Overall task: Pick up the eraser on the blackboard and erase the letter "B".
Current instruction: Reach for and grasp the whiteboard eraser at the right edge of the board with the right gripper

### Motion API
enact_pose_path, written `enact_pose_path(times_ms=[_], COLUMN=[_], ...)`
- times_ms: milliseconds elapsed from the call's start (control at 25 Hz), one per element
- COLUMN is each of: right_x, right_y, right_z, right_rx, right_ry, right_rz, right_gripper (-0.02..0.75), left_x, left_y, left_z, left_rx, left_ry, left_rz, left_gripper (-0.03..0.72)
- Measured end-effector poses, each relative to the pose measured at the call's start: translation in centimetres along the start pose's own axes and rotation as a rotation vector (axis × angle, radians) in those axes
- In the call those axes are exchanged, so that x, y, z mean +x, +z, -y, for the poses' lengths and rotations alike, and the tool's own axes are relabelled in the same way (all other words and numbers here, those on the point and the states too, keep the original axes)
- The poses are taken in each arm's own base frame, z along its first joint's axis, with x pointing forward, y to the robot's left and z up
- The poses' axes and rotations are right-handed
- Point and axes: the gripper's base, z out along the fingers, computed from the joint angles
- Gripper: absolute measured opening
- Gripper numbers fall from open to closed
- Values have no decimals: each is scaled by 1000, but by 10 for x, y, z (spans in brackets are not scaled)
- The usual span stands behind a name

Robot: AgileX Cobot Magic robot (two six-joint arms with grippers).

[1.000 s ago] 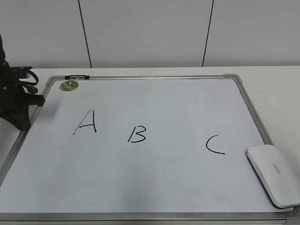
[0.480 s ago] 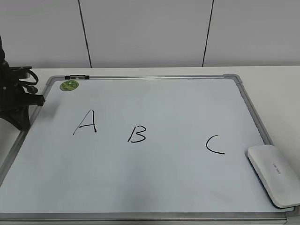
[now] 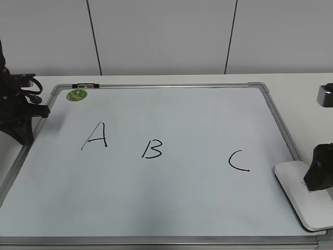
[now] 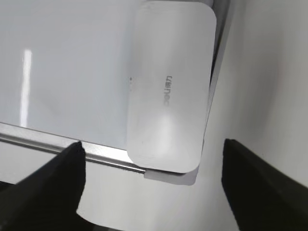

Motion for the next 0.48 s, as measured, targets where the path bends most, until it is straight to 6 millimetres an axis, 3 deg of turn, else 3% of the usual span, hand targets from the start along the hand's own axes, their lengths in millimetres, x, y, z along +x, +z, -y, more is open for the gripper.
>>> enact_pose_path(times_ms=[480], right_x=[-11], right_y=[39], right_z=[6], right_rx=[-4], right_ry=[19], right_rz=[-79], right_gripper=[662], left_x=[0], left_y=[0], left_z=[0], left_rx=[2], left_ry=[0], left_rz=[0], left_gripper=[28])
